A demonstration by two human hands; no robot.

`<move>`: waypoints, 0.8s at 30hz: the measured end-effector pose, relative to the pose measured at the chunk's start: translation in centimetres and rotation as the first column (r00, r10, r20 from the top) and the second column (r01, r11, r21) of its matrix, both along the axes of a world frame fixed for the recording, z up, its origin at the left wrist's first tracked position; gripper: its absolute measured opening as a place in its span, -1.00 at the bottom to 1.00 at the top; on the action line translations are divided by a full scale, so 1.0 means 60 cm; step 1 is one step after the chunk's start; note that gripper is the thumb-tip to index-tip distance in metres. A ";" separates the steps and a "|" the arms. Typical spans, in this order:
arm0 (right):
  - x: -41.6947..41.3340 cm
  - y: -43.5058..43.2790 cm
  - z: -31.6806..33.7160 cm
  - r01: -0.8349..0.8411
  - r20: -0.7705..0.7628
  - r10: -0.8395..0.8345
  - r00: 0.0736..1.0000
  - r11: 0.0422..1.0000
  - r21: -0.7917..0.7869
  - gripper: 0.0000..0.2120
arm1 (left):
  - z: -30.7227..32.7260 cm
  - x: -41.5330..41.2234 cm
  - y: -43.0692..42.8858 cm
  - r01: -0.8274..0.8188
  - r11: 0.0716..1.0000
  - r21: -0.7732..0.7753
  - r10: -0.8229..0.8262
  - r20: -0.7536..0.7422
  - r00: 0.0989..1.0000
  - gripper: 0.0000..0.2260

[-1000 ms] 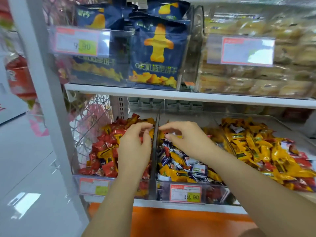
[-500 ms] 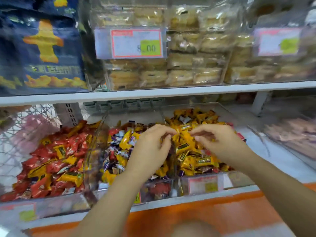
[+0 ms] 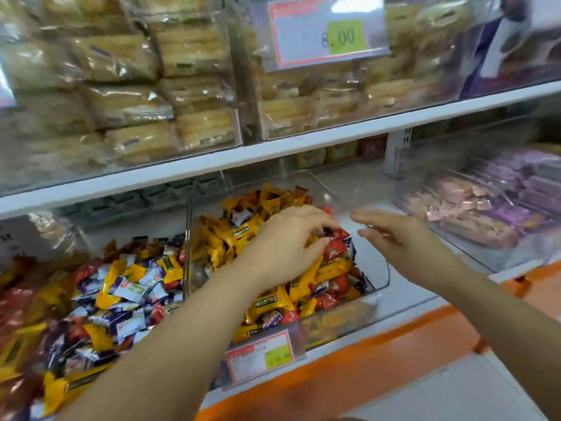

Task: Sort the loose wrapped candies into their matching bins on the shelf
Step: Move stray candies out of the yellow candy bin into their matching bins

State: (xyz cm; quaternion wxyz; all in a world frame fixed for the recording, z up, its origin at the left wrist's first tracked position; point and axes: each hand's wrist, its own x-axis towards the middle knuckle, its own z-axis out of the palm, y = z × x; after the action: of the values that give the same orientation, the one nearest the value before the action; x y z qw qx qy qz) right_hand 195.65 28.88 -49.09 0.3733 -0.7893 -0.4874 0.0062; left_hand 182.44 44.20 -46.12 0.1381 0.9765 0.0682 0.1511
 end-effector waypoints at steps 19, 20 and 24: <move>-0.045 0.020 -0.013 0.237 -0.336 -0.189 0.923 0.966 0.107 -0.67 | 0.008 -0.072 0.054 -0.001 0.940 0.342 0.188 -0.515 0.836 -0.58; -0.046 0.019 -0.015 0.239 -0.352 -0.183 0.918 0.963 0.124 -0.68 | 0.009 -0.077 0.056 -0.014 0.934 0.357 0.205 -0.505 0.838 -0.58; -0.044 0.017 -0.012 0.225 -0.427 -0.144 0.893 0.964 0.144 -0.70 | 0.034 -0.081 0.065 -0.119 0.888 0.444 0.345 -0.474 0.810 -0.53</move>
State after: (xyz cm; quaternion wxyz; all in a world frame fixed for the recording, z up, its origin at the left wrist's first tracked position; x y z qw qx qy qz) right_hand 193.03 29.90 -49.80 0.5401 -0.7738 -0.3185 0.0905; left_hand 177.57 48.07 -44.06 -0.1060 0.9698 0.1938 -0.1038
